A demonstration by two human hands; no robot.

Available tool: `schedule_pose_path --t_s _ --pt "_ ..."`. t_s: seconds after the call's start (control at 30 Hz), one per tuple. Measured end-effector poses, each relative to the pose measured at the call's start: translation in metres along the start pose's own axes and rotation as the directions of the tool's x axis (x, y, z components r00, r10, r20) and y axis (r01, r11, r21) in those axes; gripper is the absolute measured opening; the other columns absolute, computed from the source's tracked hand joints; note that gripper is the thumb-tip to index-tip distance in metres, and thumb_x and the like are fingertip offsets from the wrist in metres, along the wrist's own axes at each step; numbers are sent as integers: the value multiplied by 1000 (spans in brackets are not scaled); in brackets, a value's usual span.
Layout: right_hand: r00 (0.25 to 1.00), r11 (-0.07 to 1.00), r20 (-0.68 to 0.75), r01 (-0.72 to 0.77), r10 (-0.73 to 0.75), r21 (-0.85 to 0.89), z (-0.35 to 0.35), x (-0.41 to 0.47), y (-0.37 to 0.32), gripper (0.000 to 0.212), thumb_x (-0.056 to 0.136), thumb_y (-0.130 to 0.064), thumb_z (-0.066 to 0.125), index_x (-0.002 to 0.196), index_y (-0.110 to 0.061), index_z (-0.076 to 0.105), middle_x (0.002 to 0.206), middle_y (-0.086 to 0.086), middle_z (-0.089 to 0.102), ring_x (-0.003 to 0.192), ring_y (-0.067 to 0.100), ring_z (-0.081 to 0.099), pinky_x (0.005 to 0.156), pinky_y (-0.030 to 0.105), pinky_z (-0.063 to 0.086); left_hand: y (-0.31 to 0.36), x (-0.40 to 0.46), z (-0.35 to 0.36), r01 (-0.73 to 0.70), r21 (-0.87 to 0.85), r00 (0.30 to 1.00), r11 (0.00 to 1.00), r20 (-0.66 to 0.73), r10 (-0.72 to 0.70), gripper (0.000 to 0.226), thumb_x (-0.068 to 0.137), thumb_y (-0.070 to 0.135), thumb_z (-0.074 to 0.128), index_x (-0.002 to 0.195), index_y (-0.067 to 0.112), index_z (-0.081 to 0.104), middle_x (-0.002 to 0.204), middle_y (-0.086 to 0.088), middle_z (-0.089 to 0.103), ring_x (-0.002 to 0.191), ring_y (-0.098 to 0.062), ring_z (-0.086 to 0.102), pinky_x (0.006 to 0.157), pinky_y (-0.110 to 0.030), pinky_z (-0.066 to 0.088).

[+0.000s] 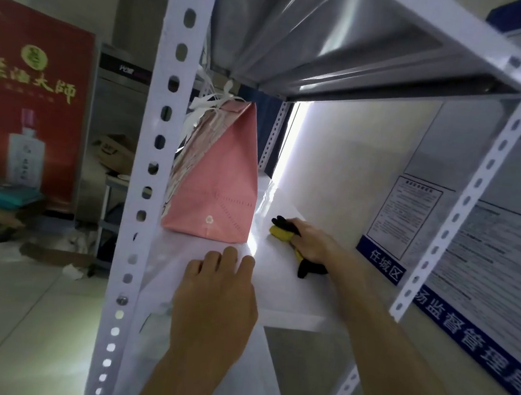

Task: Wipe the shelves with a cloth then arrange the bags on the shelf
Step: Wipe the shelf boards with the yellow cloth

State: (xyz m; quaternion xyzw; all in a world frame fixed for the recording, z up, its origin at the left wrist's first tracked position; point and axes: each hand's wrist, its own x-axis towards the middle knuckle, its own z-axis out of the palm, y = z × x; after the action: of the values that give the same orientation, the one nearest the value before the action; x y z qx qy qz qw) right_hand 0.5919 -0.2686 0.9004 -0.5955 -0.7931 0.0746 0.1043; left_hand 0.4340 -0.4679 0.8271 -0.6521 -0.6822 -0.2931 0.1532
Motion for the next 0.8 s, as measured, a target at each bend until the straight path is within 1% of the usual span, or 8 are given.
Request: schedule_pose_path --t_s 0.1,0.23,0.37,0.47,0.53,0.63,0.77,0.8 --pt "1000 1000 -12 16 -16 -26 4 2 4 46 103 -28 42 148 -33 43 150 1 51 132 29 51 108 41 42 1 0 0 26 5 999 1000 35 -26 34 101 33 31 132 27 46 121 3 52 106 -17 50 92 -33 40" --pt "991 990 -3 137 -137 -38 4 -46 6 49 104 -21 41 151 -37 38 153 -6 47 133 25 50 107 38 39 0 2 0 40 15 998 999 50 -41 32 99 33 37 125 25 53 115 2 55 100 -19 53 87 -35 42" --pt "967 967 29 253 -253 -29 -2 -111 7 56 105 -14 41 152 -44 34 152 -14 46 130 19 52 103 33 40 3 4 -3 37 33 995 999 90 -40 35 101 36 28 131 27 44 128 3 50 113 -17 49 96 -33 39" --pt "966 969 66 249 -249 6 -6 -119 9 56 107 -16 40 151 -48 31 153 -18 42 133 14 48 103 28 36 3 4 -5 13 37 996 999 83 -16 38 101 38 25 133 28 44 130 4 50 114 -16 49 97 -31 39" --pt "969 973 90 229 -229 10 -6 -104 8 54 108 -17 38 152 -48 30 154 -16 41 135 16 46 102 29 34 1 4 -2 11 23 996 1000 93 -14 40 99 36 22 125 27 51 121 3 54 107 -16 52 92 -32 42" --pt "977 980 101 195 -190 -38 -3 -66 6 53 108 -20 37 154 -42 28 158 -8 39 138 24 44 106 36 35 -2 1 5 -17 -42 999 999 43 19 48 95 36 18 100 20 63 97 -3 61 86 -22 56 78 -39 47" --pt "987 991 110 123 -117 -52 -1 -8 2 51 107 -26 39 157 -33 28 160 0 37 142 28 41 113 40 34 -4 0 5 -66 -47 996 997 52 68 87 89 36 -26 104 20 58 106 -4 58 96 -24 53 84 -40 42" --pt "990 994 103 105 -100 -43 0 6 2 51 107 -27 40 156 -33 29 159 1 38 142 29 42 114 41 34 -4 1 5 -60 -55 998 997 16 61 87 90 39 -26 99 20 59 102 -4 59 92 -23 54 81 -40 43"
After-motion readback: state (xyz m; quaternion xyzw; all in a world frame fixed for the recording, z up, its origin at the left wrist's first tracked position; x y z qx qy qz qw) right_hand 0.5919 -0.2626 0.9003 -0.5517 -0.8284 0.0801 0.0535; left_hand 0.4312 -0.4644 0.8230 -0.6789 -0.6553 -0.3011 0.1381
